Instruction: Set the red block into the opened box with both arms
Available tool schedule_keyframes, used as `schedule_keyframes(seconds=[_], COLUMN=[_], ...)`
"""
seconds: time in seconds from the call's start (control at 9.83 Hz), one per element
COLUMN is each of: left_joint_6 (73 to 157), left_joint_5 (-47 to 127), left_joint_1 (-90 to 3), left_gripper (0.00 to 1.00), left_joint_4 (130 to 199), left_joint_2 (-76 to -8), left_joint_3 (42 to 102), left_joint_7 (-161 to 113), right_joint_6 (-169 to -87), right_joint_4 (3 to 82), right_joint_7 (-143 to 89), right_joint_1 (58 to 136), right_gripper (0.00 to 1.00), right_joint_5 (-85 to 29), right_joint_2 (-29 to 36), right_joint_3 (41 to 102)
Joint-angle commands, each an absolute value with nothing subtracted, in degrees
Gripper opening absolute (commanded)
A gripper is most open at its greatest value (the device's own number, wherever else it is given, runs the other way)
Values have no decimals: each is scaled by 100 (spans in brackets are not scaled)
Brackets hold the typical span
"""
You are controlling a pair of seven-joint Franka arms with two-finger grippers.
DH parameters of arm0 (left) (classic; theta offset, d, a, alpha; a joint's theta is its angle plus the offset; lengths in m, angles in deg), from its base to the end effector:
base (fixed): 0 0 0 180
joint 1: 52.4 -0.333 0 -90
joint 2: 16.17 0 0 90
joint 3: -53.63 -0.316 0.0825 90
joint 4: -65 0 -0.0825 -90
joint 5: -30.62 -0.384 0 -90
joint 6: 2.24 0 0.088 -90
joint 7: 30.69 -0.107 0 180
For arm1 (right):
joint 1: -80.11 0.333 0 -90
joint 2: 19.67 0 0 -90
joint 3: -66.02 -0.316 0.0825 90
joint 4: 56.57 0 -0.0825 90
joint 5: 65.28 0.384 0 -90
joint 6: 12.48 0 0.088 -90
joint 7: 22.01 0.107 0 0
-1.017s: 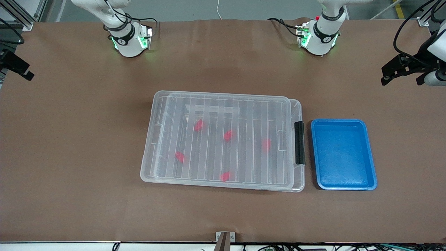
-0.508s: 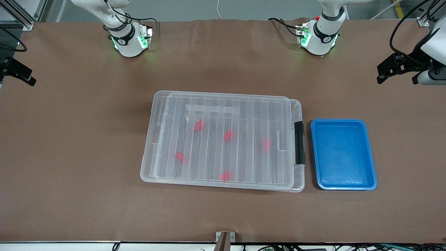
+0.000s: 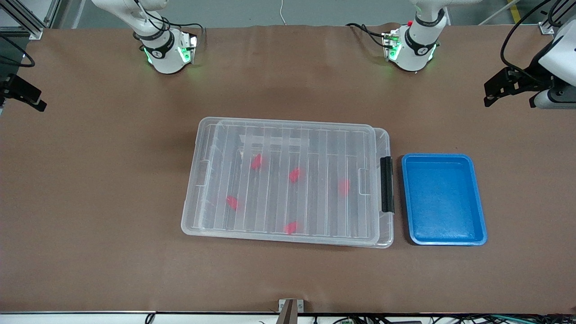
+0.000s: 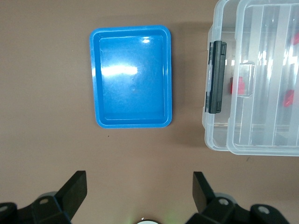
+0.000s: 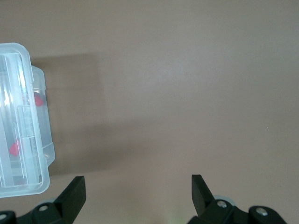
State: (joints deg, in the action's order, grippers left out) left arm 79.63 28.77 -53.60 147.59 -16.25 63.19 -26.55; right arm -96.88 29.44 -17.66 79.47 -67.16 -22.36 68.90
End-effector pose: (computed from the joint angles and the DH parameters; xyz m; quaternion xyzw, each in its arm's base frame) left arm 0.5346 -0.0746 0.6716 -0.9992 0.0346 0.0052 0.0165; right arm 0.5281 -0.0370 0.6738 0.9974 -0.0703 0.0095 0.0151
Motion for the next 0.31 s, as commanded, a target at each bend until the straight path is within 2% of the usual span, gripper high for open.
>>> schedule_keyframes(seconds=[0.0, 0.2], left_joint_6=[7880, 7889], left_joint_5=[2886, 2895], left_joint_1=[-5372, -5389], left_gripper=[100, 100], left_joint_4=[14903, 14903], left_joint_2=[-1608, -1608], left_joint_3=[6330, 6330], left_joint_7=[-2726, -2726], right_joint_6=[-9712, -9712], right_joint_4=[2930, 2939], right_joint_7=[-1814, -1814], right_joint_1=[7906, 7906], right_gripper=[100, 100], right_joint_5=[-6633, -6633], right_joint_2=[-2249, -2249], right_joint_3=[6865, 6865])
